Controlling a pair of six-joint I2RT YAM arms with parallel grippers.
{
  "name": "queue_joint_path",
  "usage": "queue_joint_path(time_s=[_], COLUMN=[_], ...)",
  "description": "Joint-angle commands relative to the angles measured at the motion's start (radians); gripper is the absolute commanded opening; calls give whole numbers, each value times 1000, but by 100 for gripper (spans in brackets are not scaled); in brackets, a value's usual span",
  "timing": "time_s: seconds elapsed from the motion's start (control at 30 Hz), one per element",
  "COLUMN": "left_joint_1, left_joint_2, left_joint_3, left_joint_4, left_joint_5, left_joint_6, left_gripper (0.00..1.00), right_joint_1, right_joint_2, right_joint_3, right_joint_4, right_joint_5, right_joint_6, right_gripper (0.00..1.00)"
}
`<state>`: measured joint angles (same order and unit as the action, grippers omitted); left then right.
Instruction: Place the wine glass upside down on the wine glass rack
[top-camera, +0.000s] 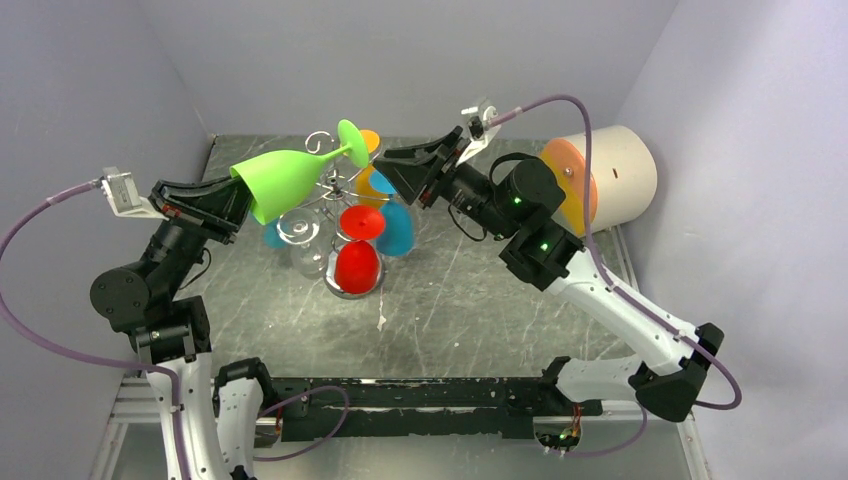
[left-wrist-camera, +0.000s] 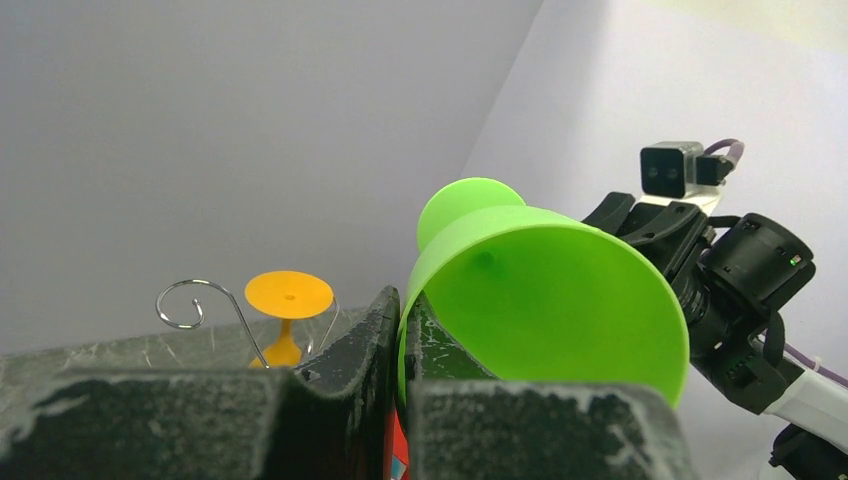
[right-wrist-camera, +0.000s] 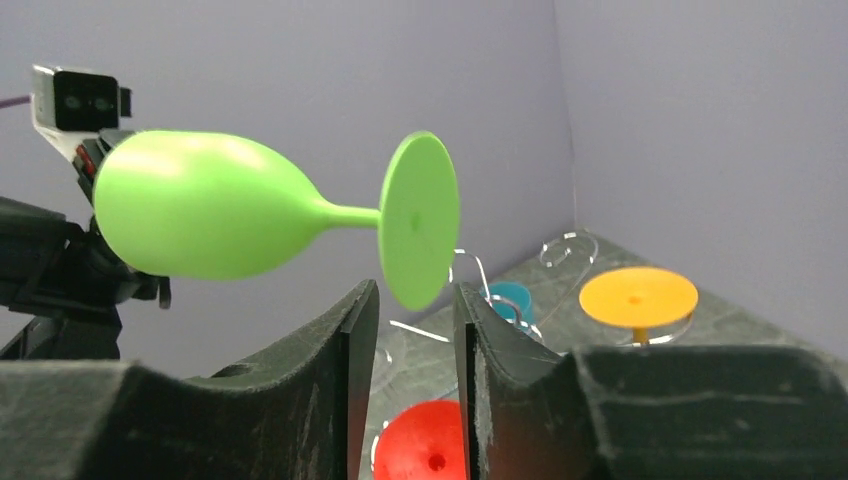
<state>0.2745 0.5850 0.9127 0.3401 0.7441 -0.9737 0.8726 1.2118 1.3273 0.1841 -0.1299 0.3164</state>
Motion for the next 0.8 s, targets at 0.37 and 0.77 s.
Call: queue_joint_path(time_s=[0.37, 0.77], left_joint_1=[-19, -33], left_joint_2=[-13, -22], left_joint_3=[15, 13], left_joint_4=[-3, -45], left_joint_5=[3, -7], left_joint_6=[4, 11], left_gripper=[7, 16], right_joint_1=[100, 111], right_joint_2=[89, 95], right_joint_3=[84, 71], right_joint_4=[88, 119], right_joint_5=[101, 139], right_joint_6=[-138, -223], right_gripper=[36, 0])
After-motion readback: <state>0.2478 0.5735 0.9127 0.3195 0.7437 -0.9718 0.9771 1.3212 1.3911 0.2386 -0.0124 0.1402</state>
